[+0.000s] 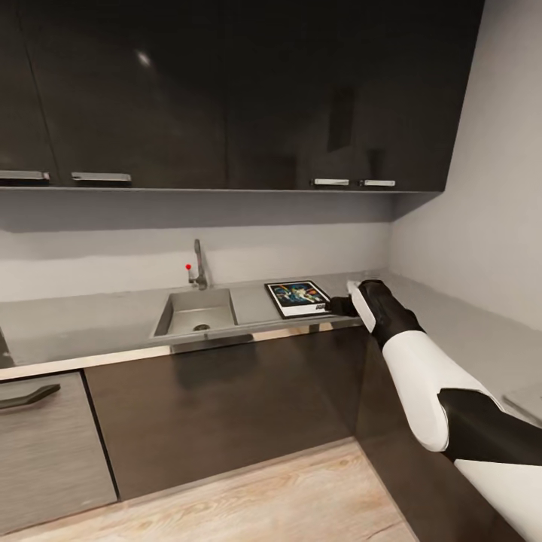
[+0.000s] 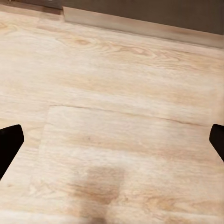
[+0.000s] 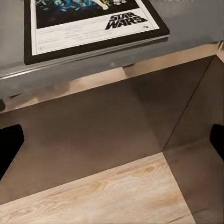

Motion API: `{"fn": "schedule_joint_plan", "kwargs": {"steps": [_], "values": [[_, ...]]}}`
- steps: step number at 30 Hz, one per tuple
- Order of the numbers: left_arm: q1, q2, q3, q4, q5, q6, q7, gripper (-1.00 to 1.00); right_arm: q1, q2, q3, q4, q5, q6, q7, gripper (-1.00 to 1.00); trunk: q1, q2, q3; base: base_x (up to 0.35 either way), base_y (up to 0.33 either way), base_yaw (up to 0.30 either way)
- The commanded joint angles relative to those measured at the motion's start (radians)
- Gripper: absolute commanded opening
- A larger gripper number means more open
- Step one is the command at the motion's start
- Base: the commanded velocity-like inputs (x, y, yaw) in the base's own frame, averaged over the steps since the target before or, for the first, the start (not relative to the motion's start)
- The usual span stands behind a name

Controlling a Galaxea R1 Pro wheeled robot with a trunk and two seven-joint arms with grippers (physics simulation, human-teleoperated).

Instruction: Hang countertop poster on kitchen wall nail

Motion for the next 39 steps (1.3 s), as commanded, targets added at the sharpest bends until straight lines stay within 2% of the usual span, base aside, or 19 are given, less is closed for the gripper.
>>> {"fn": "schedule_joint_plan", "kwargs": {"steps": [1, 26, 31, 39], "values": [[0.0, 0.0, 0.002, -0.001, 0.009, -0.001, -0.002, 1.0, 0.002, 0.001, -0.004, -0.001, -0.006, -0.005, -0.005, 1.0, 0.0, -0.001, -0.001, 0.173, -0.002, 0.0], [0.0, 0.0, 0.003, 0.0, 0.009, -0.001, -0.002, 1.0, 0.007, 0.001, 0.0, -0.003, -0.012, -0.018, -0.007, 1.0, 0.0, -0.001, -0.001, 0.316, 0.0, 0.003], [0.0, 0.0, 0.003, 0.001, 0.009, -0.001, -0.002, 1.0, 0.007, 0.001, -0.001, -0.001, -0.009, -0.019, -0.008, 1.0, 0.0, -0.001, -0.001, 0.243, 0.0, 0.182], [0.0, 0.0, 0.003, 0.002, 0.009, -0.001, -0.002, 1.0, 0.007, 0.001, -0.001, 0.003, -0.006, -0.019, -0.008, 1.0, 0.0, -0.001, -0.001, 0.054, 0.0, 0.268]]}}
